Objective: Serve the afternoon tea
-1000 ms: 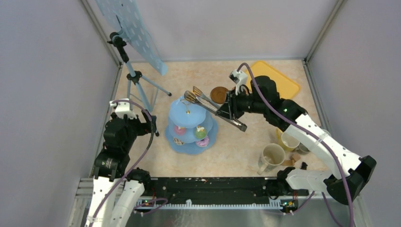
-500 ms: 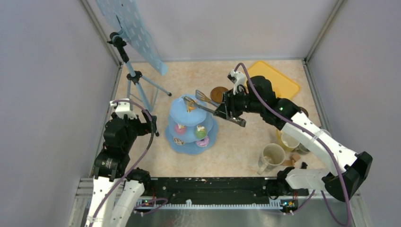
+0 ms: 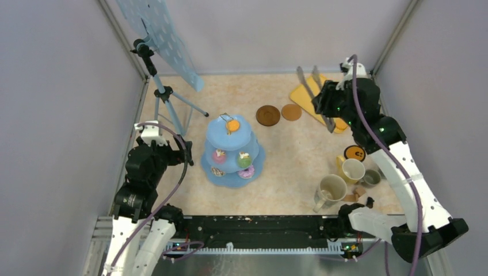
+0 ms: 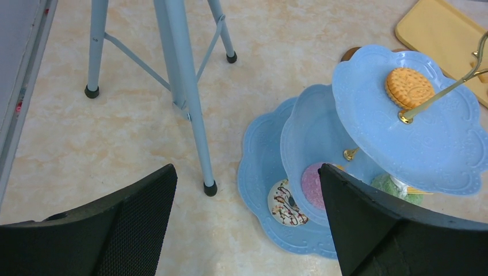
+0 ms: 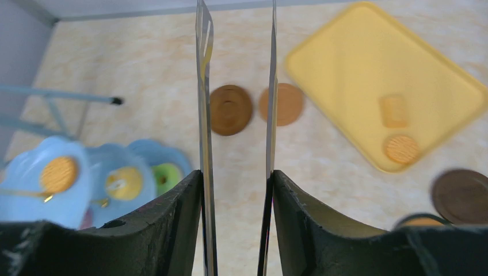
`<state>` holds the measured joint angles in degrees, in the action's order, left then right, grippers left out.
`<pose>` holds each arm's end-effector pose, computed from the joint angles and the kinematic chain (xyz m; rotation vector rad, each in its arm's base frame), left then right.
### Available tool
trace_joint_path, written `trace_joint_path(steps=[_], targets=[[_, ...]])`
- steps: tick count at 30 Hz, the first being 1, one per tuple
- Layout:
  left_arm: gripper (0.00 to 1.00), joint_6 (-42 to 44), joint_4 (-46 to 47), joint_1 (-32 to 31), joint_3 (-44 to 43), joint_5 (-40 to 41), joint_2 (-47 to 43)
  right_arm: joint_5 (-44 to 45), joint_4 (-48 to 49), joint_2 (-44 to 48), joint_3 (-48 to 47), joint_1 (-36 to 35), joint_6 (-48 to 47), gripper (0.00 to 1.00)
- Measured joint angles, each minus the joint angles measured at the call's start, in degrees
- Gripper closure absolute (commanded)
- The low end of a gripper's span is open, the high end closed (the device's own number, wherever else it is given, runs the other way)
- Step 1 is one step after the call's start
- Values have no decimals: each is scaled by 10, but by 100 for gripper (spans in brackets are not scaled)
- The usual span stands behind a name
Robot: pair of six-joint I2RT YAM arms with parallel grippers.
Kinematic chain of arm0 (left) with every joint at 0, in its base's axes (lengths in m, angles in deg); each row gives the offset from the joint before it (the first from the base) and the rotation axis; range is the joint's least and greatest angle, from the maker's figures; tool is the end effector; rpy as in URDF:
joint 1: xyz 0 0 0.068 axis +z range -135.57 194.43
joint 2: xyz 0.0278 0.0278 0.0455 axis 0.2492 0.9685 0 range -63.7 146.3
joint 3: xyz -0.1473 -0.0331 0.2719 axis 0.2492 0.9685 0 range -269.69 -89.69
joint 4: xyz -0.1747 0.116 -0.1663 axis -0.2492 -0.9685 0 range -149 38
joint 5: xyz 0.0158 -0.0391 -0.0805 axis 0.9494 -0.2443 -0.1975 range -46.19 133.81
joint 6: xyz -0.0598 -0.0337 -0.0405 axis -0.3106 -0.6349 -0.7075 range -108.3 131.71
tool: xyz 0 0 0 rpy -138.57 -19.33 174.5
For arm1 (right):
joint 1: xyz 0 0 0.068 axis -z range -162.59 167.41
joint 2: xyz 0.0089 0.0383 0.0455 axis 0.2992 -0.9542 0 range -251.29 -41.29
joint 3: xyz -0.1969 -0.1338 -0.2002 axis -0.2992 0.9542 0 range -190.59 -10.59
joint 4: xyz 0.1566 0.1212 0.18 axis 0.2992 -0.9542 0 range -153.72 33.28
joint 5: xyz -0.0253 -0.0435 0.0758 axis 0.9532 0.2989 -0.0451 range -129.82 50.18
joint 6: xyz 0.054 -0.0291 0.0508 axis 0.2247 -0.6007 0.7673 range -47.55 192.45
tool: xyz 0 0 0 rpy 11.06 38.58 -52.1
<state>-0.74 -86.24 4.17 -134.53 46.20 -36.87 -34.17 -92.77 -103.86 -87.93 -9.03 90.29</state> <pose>0.1057 -0.0163 0.3453 -0.0647 1.8592 -0.2367 0.2186 0.1011 0.4532 -0.0810 1.9617 0.4156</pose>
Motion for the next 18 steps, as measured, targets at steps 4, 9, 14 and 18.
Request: trace_joint_path(steps=[4,9,14,18], targets=[[1,0,0,-13,0,1,-4,23,10,0,46,124,-9,53],[1,0,1,-34,0,3,-6,13,24,-70,104,234,-13,52],[1,0,2,-54,0,9,-6,-27,47,-172,114,305,-14,52],[1,0,2,-70,0,16,-6,-62,65,-224,114,338,-24,51]])
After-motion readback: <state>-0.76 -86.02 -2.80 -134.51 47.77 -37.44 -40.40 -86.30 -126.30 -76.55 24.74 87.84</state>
